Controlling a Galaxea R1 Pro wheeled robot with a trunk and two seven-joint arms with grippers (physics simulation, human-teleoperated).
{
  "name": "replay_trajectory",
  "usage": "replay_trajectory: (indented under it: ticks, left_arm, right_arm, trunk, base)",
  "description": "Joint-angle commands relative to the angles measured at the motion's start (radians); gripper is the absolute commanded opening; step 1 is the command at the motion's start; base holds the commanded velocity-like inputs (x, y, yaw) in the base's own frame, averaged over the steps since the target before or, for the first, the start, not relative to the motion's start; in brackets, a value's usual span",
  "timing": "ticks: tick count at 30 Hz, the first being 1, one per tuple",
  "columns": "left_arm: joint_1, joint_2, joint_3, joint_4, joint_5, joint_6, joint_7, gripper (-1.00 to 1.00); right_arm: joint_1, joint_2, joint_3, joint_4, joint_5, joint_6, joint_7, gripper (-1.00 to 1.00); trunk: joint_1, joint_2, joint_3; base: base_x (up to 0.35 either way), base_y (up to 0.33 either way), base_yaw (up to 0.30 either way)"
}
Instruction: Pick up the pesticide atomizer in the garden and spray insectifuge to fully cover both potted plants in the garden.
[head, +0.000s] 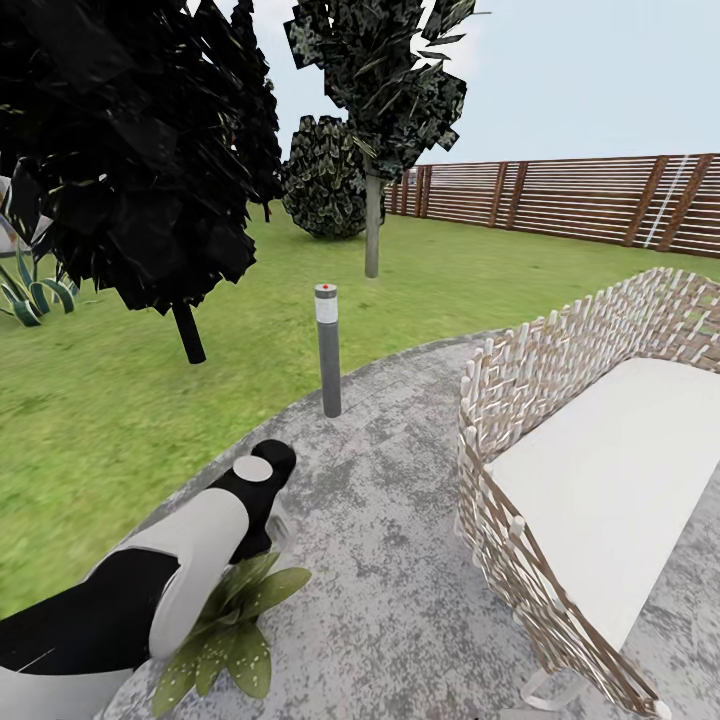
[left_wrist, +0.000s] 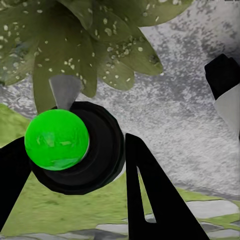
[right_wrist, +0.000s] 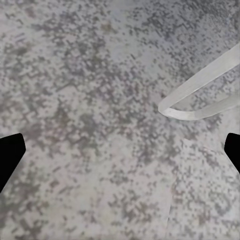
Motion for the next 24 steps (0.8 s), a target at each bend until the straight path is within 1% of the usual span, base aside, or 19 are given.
replay_trajectory:
  ticks: [1, 12, 19, 24]
  left_arm:
    - [-0.004, 0.0, -0.004, -0.004, -0.007, 0.009, -0.01, -1.0]
    - [-0.015, 0.001, -0.008, -0.012, -0.012, 0.007, -0.01, -1.0]
    - [-0.015, 0.001, -0.007, -0.012, -0.013, 0.012, -0.01, -1.0]
    - [-0.012, 0.001, -0.006, -0.013, -0.013, 0.016, -0.01, -1.0]
  right_arm:
    - [-0.001, 0.0, 0.009, 0.001, -0.009, -0.003, -0.002, 1.0]
    - [-0.001, 0.0, 0.012, -0.001, -0.009, -0.003, 0.0, 1.0]
    - [-0.001, 0.0, 0.011, -0.001, -0.009, -0.004, 0.001, 1.0]
    - [-0.001, 0.0, 0.012, -0.001, -0.009, -0.003, 0.001, 1.0]
  trunk:
    - [0.0, 0.0, -0.001]
    - [0.0, 0.0, -0.001]
    - [0.0, 0.0, -0.001]
    - [0.0, 0.0, -0.001]
  base:
    - [0.0, 0.0, 0.0]
    - [-0.014, 0.0, 0.0]
    - [-0.31, 0.0, 0.008]
    - [-0.338, 0.0, 0.25]
